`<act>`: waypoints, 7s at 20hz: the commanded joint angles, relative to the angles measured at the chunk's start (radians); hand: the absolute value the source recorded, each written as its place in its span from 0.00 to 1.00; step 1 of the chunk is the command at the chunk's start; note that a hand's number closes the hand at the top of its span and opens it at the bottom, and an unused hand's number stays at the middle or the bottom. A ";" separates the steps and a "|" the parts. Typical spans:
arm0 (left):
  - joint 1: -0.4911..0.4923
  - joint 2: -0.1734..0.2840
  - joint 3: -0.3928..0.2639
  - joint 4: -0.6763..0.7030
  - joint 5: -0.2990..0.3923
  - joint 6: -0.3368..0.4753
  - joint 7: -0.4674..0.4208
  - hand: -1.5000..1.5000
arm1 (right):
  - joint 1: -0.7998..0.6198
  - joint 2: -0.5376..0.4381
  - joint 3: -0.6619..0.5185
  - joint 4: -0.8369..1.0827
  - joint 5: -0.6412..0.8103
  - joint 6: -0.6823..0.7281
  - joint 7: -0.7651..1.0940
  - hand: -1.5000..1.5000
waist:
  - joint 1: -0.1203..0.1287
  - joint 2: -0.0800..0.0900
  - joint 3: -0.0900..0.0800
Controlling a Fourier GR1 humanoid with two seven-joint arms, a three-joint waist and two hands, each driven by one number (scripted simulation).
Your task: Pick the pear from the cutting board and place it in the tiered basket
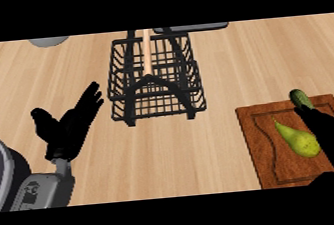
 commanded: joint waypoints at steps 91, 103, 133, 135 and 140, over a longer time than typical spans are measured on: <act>-0.007 -0.108 0.052 0.006 -0.105 -0.083 0.010 0.50 | -1.063 0.519 0.133 -0.057 0.172 -0.003 0.950 1.00 | 0.050 0.004 -0.004; -0.035 -0.110 0.069 0.056 -0.116 -0.087 -0.036 0.50 | -1.303 0.519 0.044 0.561 0.040 -0.406 0.738 1.00 | 0.042 0.011 -0.002; 0.036 -0.098 0.097 -0.004 -0.117 -0.066 0.005 0.50 | -1.366 0.438 0.068 0.880 -0.262 -1.177 0.519 0.00 | -0.029 -0.015 0.000; 0.028 -0.063 0.144 -0.015 -0.079 -0.084 0.031 0.50 | -1.252 0.379 0.081 0.738 -0.290 -1.091 0.512 0.00 | -0.042 -0.017 0.001; 0.102 -0.078 0.127 -0.063 -0.084 -0.079 0.005 0.50 | -1.081 0.246 0.122 0.398 -0.356 -0.895 0.580 0.00 | -0.058 -0.026 0.002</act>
